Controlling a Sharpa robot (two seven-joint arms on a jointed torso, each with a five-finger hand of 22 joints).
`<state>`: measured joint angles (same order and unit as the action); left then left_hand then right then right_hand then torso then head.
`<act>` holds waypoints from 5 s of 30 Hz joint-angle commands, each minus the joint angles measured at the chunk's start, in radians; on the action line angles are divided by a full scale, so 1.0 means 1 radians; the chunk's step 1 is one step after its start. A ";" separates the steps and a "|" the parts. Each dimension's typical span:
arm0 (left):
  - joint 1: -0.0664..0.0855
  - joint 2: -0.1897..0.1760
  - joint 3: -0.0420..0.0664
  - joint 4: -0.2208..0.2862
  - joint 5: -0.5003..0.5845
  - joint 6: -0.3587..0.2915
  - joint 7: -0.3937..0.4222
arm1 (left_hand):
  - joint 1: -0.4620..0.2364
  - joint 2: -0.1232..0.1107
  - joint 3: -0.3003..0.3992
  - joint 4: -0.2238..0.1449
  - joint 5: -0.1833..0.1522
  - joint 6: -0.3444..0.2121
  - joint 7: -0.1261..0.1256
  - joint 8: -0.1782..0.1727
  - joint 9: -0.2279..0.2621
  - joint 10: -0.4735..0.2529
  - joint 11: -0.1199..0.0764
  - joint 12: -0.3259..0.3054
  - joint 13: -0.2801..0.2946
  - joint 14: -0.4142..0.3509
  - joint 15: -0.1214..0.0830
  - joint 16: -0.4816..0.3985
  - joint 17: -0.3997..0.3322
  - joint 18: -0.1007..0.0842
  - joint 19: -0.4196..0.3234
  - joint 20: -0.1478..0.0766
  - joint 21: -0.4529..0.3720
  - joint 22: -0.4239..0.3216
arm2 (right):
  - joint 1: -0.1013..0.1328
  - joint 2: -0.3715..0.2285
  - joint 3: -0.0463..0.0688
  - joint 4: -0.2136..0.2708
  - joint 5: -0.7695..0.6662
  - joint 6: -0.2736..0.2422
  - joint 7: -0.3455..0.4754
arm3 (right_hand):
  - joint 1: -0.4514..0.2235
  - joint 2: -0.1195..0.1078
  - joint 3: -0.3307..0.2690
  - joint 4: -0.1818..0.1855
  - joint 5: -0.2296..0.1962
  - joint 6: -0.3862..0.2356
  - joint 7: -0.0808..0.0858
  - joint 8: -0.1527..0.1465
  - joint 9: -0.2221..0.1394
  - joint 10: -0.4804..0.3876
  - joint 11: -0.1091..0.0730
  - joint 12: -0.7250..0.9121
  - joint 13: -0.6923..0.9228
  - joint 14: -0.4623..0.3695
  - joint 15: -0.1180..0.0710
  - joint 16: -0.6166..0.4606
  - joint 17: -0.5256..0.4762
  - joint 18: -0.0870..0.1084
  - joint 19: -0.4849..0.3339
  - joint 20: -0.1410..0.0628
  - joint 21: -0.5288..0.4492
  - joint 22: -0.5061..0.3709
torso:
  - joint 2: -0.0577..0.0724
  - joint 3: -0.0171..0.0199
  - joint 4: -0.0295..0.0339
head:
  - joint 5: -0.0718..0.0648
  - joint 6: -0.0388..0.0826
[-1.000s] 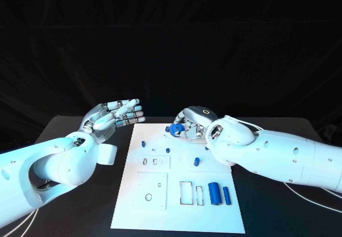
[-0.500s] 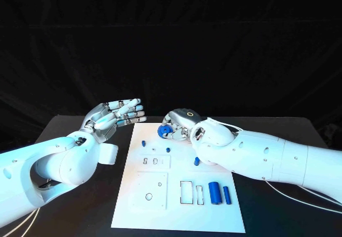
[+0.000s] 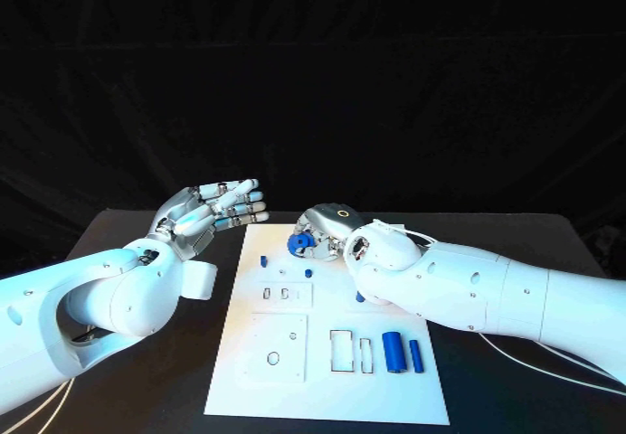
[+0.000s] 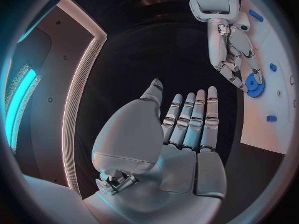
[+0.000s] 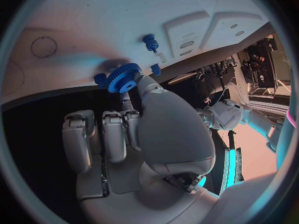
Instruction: Assemble the parts on the task board
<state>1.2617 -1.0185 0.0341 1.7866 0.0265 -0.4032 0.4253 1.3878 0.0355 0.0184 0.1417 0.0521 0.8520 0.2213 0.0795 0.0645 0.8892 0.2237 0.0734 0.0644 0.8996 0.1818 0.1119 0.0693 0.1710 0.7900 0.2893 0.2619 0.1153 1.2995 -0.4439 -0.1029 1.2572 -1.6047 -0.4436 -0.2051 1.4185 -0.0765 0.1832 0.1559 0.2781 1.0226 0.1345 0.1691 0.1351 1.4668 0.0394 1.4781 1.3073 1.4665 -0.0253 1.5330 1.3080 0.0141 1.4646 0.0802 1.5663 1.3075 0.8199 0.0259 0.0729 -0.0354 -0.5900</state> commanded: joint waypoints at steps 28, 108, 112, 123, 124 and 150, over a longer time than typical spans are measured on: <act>0.001 0.000 0.001 -0.001 0.000 0.021 0.001 | -0.004 0.010 0.000 -0.005 -0.003 -0.009 0.055 -0.005 -0.001 -0.007 0.003 -0.006 -0.001 0.003 0.005 -0.005 -0.001 0.006 -0.005 -0.001 -0.004 -0.002 | -0.005 -0.021 -0.002 0.001 0.006 0.029 0.005 | -0.109 -0.066 -0.032 0.039 -0.079 -0.123 0.023 -0.103 -0.037 -0.009 0.033 -0.060 0.124 0.089 0.023 0.004 0.193 -0.014 0.106 0.022 0.004 0.263 | 0.000 -0.0001 -0.0003 | 0.000 -0.001; 0.000 0.022 -0.003 -0.052 0.005 0.054 0.001 | 0.002 0.015 0.002 -0.015 -0.002 0.020 0.051 -0.004 0.003 0.000 0.000 -0.004 0.001 0.013 0.003 -0.007 0.001 0.007 -0.001 -0.002 -0.002 -0.004 | -0.009 -0.498 0.005 0.149 0.431 0.066 0.302 | -0.008 -0.056 -0.043 -0.020 -0.024 -0.055 0.007 -0.108 -0.034 -0.058 0.016 -0.129 0.074 0.078 0.008 -0.021 0.156 0.013 0.039 0.009 -0.085 0.173 | -0.034 0.0097 -0.0322 | -0.028 -0.008; 0.000 0.022 -0.003 -0.052 0.005 0.055 0.001 | 0.002 0.015 0.002 -0.015 -0.002 0.020 0.051 -0.004 0.003 0.000 0.000 -0.004 0.001 0.013 0.003 -0.007 0.001 0.007 -0.001 -0.002 -0.002 -0.004 | -0.017 -0.482 0.005 0.126 0.428 0.075 0.295 | -0.007 -0.058 -0.046 -0.022 -0.025 -0.075 0.011 -0.108 -0.038 -0.060 0.020 -0.133 0.072 0.079 0.011 -0.020 0.159 0.013 0.039 0.012 -0.086 0.172 | -0.035 0.0095 -0.0306 | -0.030 -0.011; 0.000 0.020 -0.003 -0.052 0.005 0.054 0.001 | 0.002 0.015 0.002 -0.015 -0.002 0.020 0.051 -0.004 0.003 0.000 0.000 -0.004 0.001 0.013 0.003 -0.007 0.001 0.007 -0.001 -0.002 -0.002 -0.004 | -0.037 -0.450 0.004 0.086 0.418 0.088 0.282 | -0.002 -0.057 -0.046 -0.025 -0.024 -0.090 0.014 -0.107 -0.042 -0.061 0.023 -0.133 0.072 0.079 0.014 -0.019 0.162 0.013 0.040 0.014 -0.085 0.173 | -0.035 0.0097 -0.0325 | -0.024 -0.018; 0.000 0.020 -0.003 -0.052 0.005 0.054 0.001 | 0.002 0.015 0.002 -0.015 -0.002 0.020 0.051 -0.004 0.003 0.000 0.000 -0.004 0.001 0.013 0.003 -0.007 0.001 0.007 -0.001 -0.002 -0.002 -0.004 | -0.038 -0.447 0.004 0.084 0.417 0.088 0.281 | -0.002 -0.056 -0.046 -0.025 -0.024 -0.090 0.014 -0.107 -0.042 -0.061 0.023 -0.133 0.072 0.079 0.014 -0.019 0.162 0.013 0.040 0.014 -0.085 0.173 | -0.035 0.0098 -0.0326 | -0.024 -0.018; 0.000 0.019 -0.003 -0.050 0.005 0.053 -0.001 | 0.002 0.016 0.002 -0.017 -0.003 0.018 0.051 -0.005 0.002 0.001 0.000 -0.004 0.001 0.015 0.002 -0.007 0.001 0.008 0.000 -0.002 -0.001 -0.004 | -0.049 -0.409 0.004 0.051 0.401 0.099 0.274 | 0.004 -0.020 -0.023 -0.030 -0.019 0.003 0.008 -0.062 -0.023 -0.043 0.018 -0.110 0.091 0.083 0.011 -0.013 0.174 0.008 0.054 0.014 -0.070 0.191 | -0.035 0.0116 -0.0330 | -0.023 -0.026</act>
<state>1.2610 -1.0004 0.0303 1.7344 0.0292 -0.3689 0.4185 1.3880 0.0434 0.0181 0.1307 0.0520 0.8628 0.2210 0.0748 0.0660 0.8856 0.2273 0.0693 0.0644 0.9068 0.1818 0.1081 0.0693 0.1711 0.7900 0.2893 0.2619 0.1127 1.2521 -0.8550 -0.0983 1.3110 -1.1896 -0.3577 0.0742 1.4238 -0.1053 0.1536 0.1267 0.2555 1.0200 0.1413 0.1000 0.1103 1.4204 0.0572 1.3630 1.3090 1.4683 -0.0164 1.5130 1.3078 0.0142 1.4682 0.0947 1.4928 1.3076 0.7846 0.0373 0.0396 -0.0587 -0.6156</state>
